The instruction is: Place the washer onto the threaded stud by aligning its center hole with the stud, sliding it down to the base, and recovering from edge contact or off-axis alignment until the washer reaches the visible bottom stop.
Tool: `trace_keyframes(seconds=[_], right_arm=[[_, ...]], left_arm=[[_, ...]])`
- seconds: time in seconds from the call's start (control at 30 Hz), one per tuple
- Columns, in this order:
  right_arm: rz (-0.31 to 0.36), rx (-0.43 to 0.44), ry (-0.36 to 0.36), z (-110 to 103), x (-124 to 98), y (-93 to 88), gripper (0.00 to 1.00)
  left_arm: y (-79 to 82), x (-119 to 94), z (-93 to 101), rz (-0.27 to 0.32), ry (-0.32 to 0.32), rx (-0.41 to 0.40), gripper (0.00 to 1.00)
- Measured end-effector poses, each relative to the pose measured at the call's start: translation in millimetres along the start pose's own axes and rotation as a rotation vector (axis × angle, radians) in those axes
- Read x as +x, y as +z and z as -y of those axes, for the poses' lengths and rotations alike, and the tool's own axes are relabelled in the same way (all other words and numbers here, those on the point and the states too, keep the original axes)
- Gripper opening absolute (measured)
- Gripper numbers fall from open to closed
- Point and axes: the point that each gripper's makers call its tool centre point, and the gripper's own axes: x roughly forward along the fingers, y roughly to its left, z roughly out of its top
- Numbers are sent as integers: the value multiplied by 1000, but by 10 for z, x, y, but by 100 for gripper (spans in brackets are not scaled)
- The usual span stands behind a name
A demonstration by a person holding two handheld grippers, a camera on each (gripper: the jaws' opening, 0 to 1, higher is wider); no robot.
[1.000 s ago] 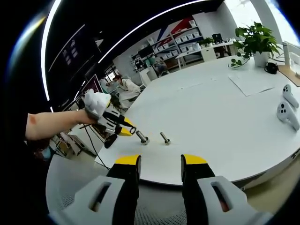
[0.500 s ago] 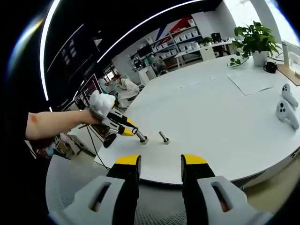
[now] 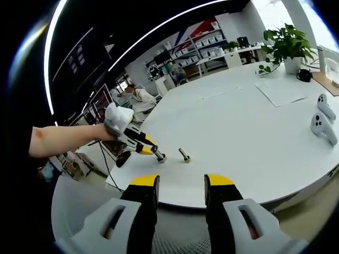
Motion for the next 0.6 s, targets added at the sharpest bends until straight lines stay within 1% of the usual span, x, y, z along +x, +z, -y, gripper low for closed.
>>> trace_keyframes(seconds=[0.37, 0.6], right_arm=[[2, 8, -6, 11, 0, -2, 37], [-8, 4, -2, 6, 6, -13, 37]], left_arm=[[-84, 157, 23, -14, -22, -30, 19], [-122, 328, 35, -33, -43, -53, 19]])
